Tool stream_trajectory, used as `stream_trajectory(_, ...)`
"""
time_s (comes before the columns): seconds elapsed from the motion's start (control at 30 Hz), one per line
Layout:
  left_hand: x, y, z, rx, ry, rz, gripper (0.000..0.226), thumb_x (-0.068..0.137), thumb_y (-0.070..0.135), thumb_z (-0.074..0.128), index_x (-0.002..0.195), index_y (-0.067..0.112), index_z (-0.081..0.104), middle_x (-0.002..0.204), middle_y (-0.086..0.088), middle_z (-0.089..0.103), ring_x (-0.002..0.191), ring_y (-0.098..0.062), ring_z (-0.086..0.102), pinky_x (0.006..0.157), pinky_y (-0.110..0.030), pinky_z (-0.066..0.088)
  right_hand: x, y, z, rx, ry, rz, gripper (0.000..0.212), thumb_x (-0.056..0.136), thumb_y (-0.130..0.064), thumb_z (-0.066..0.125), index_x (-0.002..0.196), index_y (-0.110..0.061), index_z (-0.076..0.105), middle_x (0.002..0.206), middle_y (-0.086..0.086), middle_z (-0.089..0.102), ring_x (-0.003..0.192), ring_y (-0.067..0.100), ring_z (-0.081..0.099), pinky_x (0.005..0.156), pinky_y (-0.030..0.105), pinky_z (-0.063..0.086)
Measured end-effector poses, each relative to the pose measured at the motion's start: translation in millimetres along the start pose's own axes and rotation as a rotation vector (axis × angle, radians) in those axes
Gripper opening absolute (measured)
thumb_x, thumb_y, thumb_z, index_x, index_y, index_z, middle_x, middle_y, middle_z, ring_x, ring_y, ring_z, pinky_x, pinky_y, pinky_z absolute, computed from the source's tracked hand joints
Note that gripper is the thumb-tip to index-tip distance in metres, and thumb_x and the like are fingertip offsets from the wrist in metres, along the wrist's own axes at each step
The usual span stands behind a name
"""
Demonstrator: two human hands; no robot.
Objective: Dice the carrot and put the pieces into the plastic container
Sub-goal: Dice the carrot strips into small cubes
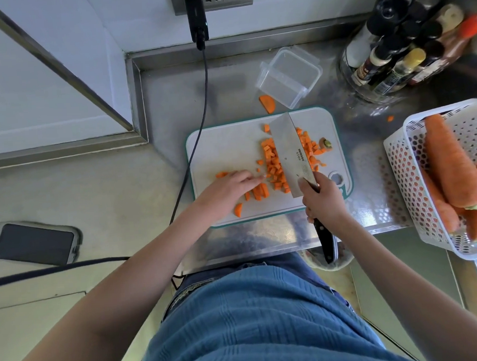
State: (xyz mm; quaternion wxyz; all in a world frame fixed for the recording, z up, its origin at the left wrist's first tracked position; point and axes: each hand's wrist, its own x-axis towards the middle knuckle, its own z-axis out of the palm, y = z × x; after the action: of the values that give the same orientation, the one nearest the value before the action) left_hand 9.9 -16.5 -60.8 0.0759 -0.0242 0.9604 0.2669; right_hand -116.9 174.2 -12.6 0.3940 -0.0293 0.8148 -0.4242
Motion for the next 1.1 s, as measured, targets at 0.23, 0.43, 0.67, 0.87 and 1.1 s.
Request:
stream_trajectory(0.23, 25, 7, -18, 0.189, -0.085, 0.236, 0.052, 0.081, -0.007, 0.055, 0.127, 0.018, 0.058, 0.104, -0.015, 0.053, 0.09, -0.032, 0.055, 0.055, -0.04, 0.048, -5, 4, 1, 0.018, 0.005, -0.008, 0.009, 0.098, -0.023, 0.046, 0.096, -0.018, 0.054, 0.058, 0.004, 0.039, 0.038, 0.015, 0.035, 0.039, 0.023, 0.035)
stream_trajectory(0.43, 30, -5, -9, 0.223, -0.009, 0.392, 0.024, 0.076, 0.012, 0.062, 0.099, 0.011, 0.071, 0.1, -0.006, 0.068, 0.098, -0.026, 0.053, 0.065, -0.034, 0.057, -8, 4, 3, 0.002, 0.007, -0.01, 0.013, 0.098, -0.021, 0.046, 0.103, -0.013, 0.055, 0.057, 0.003, 0.039, 0.037, 0.016, 0.035, 0.039, 0.023, 0.036)
stream_trajectory(0.67, 25, 0, -4, 0.135, -0.016, 0.362, 0.023, 0.066, 0.009, 0.082, 0.085, 0.006, 0.069, 0.086, -0.006, 0.067, 0.086, -0.028, 0.06, 0.071, -0.036, 0.056, -7, 5, 4, -0.019, 0.008, -0.005, 0.015, 0.098, -0.023, 0.047, 0.104, -0.011, 0.055, 0.056, 0.002, 0.041, 0.036, 0.015, 0.036, 0.041, 0.025, 0.037)
stream_trajectory(0.87, 6, 0, 10, -0.038, 0.185, 0.02, 0.025, 0.068, 0.003, 0.079, 0.092, 0.003, 0.074, 0.086, -0.009, 0.068, 0.081, -0.032, 0.061, 0.075, -0.039, 0.054, -6, 3, 5, -0.014, 0.014, 0.006, 0.016, 0.099, -0.024, 0.046, 0.104, -0.012, 0.055, 0.057, 0.003, 0.041, 0.038, 0.016, 0.037, 0.041, 0.025, 0.037)
stream_trajectory(1.1, -8, 3, 6, -0.163, 0.211, -0.241, 0.062, 0.075, 0.018, 0.077, 0.131, 0.007, 0.054, 0.112, -0.013, 0.063, 0.106, -0.03, 0.053, 0.093, -0.039, 0.044, -8, 1, 13, -0.116, 0.017, -0.034, 0.021, 0.098, -0.024, 0.046, 0.101, -0.005, 0.055, 0.063, 0.007, 0.047, 0.042, 0.019, 0.043, 0.041, 0.027, 0.041)
